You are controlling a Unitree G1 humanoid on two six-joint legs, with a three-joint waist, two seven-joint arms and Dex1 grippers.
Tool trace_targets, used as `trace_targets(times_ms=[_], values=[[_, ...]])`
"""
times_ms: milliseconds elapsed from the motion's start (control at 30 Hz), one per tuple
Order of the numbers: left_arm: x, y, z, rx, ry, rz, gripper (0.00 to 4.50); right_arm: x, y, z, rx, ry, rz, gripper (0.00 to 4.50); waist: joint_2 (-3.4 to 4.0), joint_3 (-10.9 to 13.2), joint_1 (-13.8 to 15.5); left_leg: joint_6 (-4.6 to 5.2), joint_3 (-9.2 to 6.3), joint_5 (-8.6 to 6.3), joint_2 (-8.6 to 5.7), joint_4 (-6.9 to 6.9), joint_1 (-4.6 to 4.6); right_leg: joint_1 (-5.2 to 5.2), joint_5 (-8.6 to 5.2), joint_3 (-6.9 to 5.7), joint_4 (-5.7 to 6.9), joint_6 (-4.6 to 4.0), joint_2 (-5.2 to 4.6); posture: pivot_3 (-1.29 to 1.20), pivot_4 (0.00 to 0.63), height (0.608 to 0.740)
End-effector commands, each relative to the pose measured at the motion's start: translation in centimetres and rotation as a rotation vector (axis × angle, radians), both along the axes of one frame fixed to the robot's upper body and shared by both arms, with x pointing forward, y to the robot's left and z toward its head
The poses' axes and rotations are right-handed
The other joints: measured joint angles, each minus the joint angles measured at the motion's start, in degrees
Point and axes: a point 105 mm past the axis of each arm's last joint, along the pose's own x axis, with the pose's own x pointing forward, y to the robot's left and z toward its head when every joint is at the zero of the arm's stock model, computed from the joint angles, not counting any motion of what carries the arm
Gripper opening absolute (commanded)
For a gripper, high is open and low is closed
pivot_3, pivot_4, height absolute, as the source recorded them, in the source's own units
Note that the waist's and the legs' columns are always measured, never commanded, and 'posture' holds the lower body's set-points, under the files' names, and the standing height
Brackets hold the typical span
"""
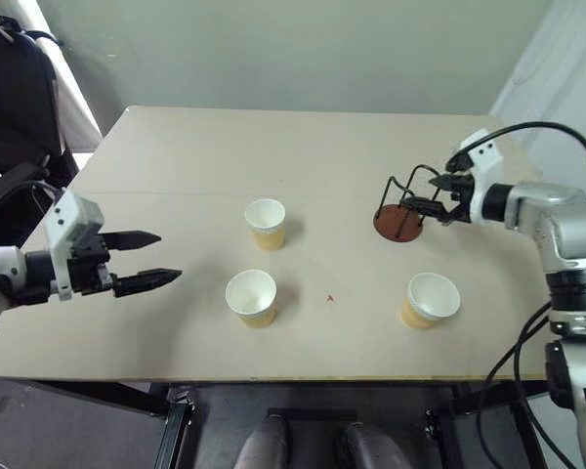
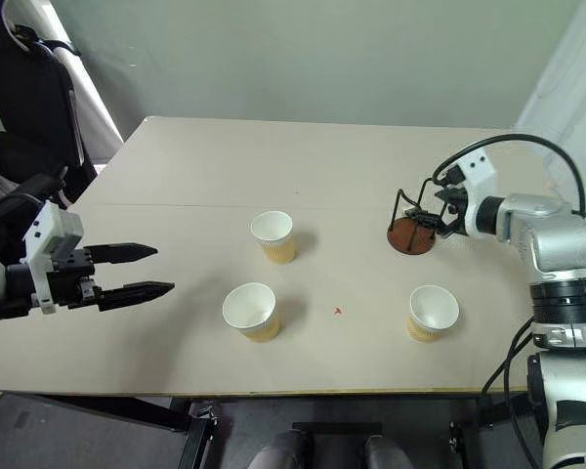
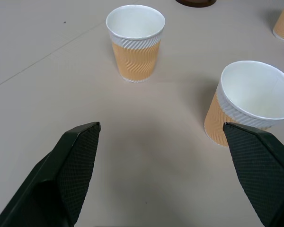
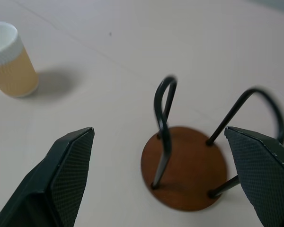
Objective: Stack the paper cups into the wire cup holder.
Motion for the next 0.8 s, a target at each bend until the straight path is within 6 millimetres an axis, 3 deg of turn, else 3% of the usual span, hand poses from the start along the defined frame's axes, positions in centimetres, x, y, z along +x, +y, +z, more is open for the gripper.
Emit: trace_targets(times_ms=[33,200,600,800], values=[[-0.2,0.0,1.3,0.007,-0.065,-0.004,4.45,0.4,0.5,0.4,-0.028,-0.028,-0.007,4.5,0.0,0.0,0.0,-0.01,0.0,0.0,0.0,0.0,-0.01,-0.02,0.0,0.0,0.0,0.0,0.0,0.0,0.15,0.74],[-0.4,-0.1,1.5,-0.001,-0.072,-0.006,4.45,1.6,1.2,0.2,-0.009,-0.044,-0.045,4.5,0.0,0.0,0.0,-0.06,-0.01,-0.02,0.0,-0.02,-0.02,-0.09,0.0,0.0,0.01,-0.01,0.0,0.0,0.15,0.74],[-2.2,-1.6,3.8,-0.047,-0.12,-0.105,4.5,2.0,2.2,0.5,0.004,-0.06,0.01,0.05,0.0,0.0,0.0,-0.17,-0.01,-0.06,0.0,-0.03,-0.06,-0.11,0.02,-0.01,0.01,-0.05,0.0,0.0,0.15,0.74],[-2.4,-2.1,4.2,-0.045,-0.139,-0.143,4.5,-1.5,4.9,3.6,0.031,-0.143,0.316,0.02,0.02,0.0,0.0,-0.24,0.0,-0.06,0.0,-0.05,-0.15,-0.21,0.01,-0.01,0.03,-0.07,0.0,0.0,0.15,0.74]])
